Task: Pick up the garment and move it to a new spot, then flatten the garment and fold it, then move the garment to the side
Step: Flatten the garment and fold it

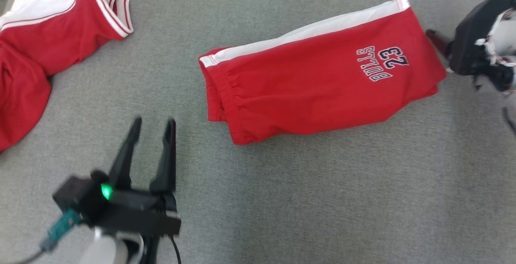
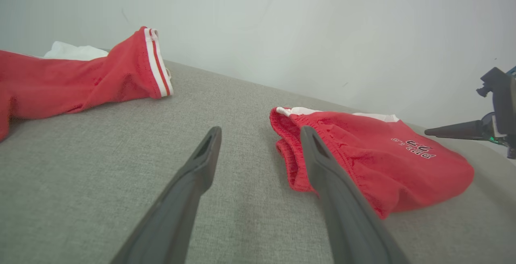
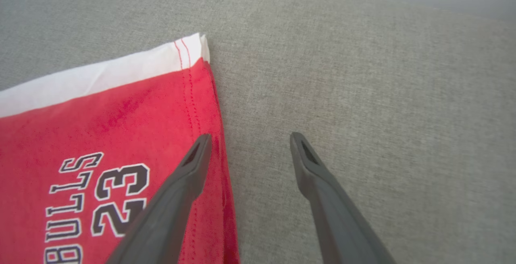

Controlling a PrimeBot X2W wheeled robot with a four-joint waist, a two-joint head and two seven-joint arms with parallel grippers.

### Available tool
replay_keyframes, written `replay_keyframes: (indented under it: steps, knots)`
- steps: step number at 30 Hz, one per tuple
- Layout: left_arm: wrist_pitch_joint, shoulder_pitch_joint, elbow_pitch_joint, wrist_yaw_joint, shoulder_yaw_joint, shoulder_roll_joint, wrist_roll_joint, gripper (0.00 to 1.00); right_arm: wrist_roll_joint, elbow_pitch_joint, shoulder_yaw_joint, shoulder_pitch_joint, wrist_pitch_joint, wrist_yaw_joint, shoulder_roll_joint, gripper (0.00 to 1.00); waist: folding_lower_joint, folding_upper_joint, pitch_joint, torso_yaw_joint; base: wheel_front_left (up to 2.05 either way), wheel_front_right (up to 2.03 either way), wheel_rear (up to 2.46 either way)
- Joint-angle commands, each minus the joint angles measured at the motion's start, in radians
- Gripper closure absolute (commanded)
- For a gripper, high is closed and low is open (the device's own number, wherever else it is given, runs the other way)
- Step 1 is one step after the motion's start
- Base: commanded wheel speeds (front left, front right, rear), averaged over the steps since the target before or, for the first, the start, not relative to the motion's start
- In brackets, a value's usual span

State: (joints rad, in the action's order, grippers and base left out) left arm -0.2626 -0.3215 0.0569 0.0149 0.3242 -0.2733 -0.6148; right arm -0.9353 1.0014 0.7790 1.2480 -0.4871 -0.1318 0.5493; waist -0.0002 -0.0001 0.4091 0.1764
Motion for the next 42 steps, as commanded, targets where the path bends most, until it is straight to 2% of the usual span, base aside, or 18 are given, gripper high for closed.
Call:
replay_keyframes:
  steps: [1, 3, 9, 17, 18, 20, 21, 25, 34, 42]
  knots:
    - [-0.004, 0.043, -0.023, -0.004, 0.000, 0.005, 0.011, 0.00, 0.010, 0.033, -0.018, -0.018, 0.004, 0.002, -0.032, 0.00, 0.0002, 0.0001, 0.007, 0.009, 0.00, 0.00, 0.00]
    - [-0.004, 0.091, -0.051, -0.013, -0.011, 0.016, 0.014, 0.00, 0.028, 0.089, -0.040, -0.026, 0.014, 0.002, -0.072, 0.00, 0.0002, 0.0001, 0.009, 0.018, 0.00, 0.00, 0.00]
    - [-0.004, 0.116, -0.074, -0.013, -0.018, 0.031, 0.021, 0.00, 0.090, 0.183, -0.024, -0.049, -0.026, 0.002, -0.143, 0.00, 0.0002, 0.0001, 0.013, 0.025, 0.00, 0.00, 0.00]
    - [-0.004, 0.106, -0.055, 0.001, -0.011, 0.041, 0.011, 0.00, 0.149, 0.215, 0.008, -0.083, -0.049, -0.003, -0.204, 0.00, 0.0002, 0.0001, 0.013, 0.017, 0.00, 0.00, 0.00]
    - [-0.004, 0.105, -0.053, 0.002, -0.008, 0.042, 0.011, 0.00, 0.159, 0.219, 0.012, -0.089, -0.047, -0.003, -0.206, 0.40, 0.0002, 0.0001, 0.013, 0.015, 0.00, 0.00, 0.00]
    - [-0.004, 0.103, -0.050, 0.006, -0.003, 0.043, 0.010, 0.00, 0.176, 0.225, 0.016, -0.092, -0.022, -0.003, -0.200, 0.78, 0.0002, 0.0001, 0.013, 0.014, 0.00, 0.00, 0.00]
    - [-0.003, 0.102, -0.048, 0.008, 0.000, 0.044, 0.010, 0.00, 0.183, 0.226, 0.016, -0.093, -0.009, -0.002, -0.195, 1.00, 0.0002, 0.0001, 0.012, 0.013, 0.00, 0.00, 0.00]
    - [0.004, 0.099, -0.039, 0.008, 0.009, 0.043, 0.009, 0.00, 0.203, 0.255, -0.011, -0.081, 0.051, 0.003, -0.170, 1.00, 0.0002, 0.0001, 0.001, 0.011, 0.00, 0.00, 0.00]
    - [0.016, 0.130, -0.019, 0.015, 0.019, 0.035, -0.003, 0.00, 0.196, 0.283, -0.073, -0.118, 0.144, 0.003, -0.172, 1.00, 0.0002, 0.0001, -0.060, -0.019, 0.00, 0.00, 0.00]
    - [0.032, 0.167, -0.021, -0.003, 0.031, 0.030, -0.010, 0.00, 0.192, 0.285, -0.108, -0.193, 0.235, 0.003, -0.163, 1.00, 0.0002, 0.0001, -0.145, -0.058, 0.00, 0.00, 0.00]
